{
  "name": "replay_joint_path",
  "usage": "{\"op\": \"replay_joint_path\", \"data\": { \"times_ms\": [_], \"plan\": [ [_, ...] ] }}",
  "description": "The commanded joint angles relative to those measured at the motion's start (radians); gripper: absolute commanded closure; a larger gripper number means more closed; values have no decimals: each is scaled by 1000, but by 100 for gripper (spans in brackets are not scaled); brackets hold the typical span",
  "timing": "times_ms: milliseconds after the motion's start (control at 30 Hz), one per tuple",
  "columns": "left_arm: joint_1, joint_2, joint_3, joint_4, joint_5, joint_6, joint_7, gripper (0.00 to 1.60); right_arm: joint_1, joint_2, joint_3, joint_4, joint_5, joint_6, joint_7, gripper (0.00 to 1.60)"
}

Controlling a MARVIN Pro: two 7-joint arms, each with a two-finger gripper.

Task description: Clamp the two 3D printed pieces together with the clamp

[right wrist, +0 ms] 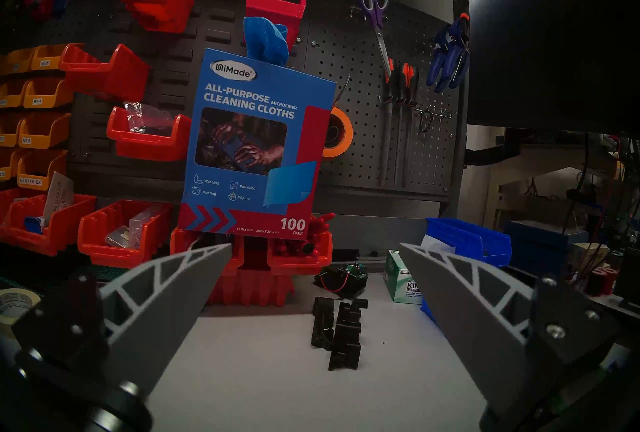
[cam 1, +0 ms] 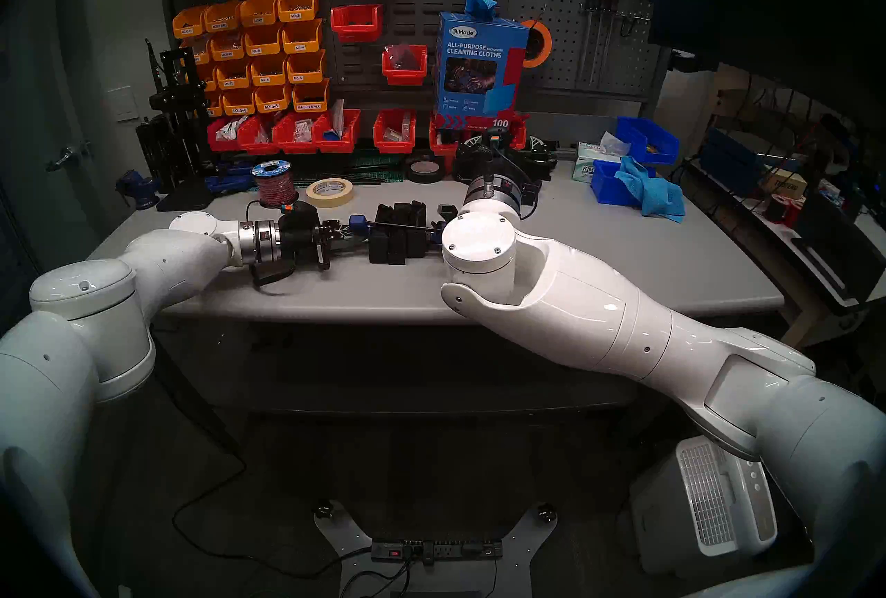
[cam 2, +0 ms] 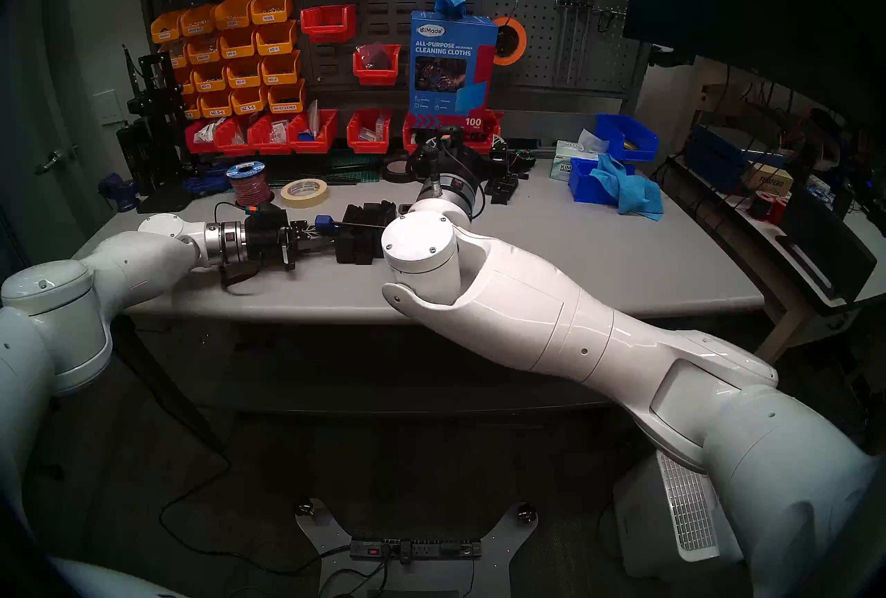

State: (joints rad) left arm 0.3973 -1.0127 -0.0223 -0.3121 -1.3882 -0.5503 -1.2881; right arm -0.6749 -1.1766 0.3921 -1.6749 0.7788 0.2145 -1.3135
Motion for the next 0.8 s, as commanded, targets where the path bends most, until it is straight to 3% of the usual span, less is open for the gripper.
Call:
{"op": "replay_joint_path", "data": {
  "times_ms": [0, 200, 233, 300, 333, 367, 400, 433, 467, 767],
  "plan": [
    [-25, 31, 3, 6, 4, 7, -84, 160, 1, 2, 0, -18, -3, -1, -2, 0],
    [-32, 44, 5, 4, 8, 10, -95, 160, -3, 2, -4, -27, 0, 0, -4, 0],
    [-32, 45, 5, 4, 8, 11, -96, 150, -3, 2, -5, -28, 0, 0, -4, 0],
    [-32, 46, 6, 3, 9, 13, -97, 123, -4, 3, -6, -30, 1, 0, -5, 0],
    [-32, 47, 6, 3, 10, 14, -98, 100, -4, 3, -6, -32, 2, 1, -5, 0],
    [-32, 47, 7, 3, 11, 14, -98, 88, -4, 3, -6, -33, 2, 1, -5, 0],
    [-32, 47, 7, 2, 11, 15, -98, 88, -4, 4, -7, -34, 3, 1, -6, 0],
    [-33, 47, 8, 2, 13, 16, -99, 36, -5, 4, -7, -35, 3, 1, -6, 0],
    [-32, 47, 8, 2, 14, 17, -98, 0, -5, 5, -8, -36, 4, 1, -7, 0],
    [-38, 47, 9, -2, 23, 27, -102, 0, -9, 13, -9, -45, 8, 2, -11, 0]
  ]
}}
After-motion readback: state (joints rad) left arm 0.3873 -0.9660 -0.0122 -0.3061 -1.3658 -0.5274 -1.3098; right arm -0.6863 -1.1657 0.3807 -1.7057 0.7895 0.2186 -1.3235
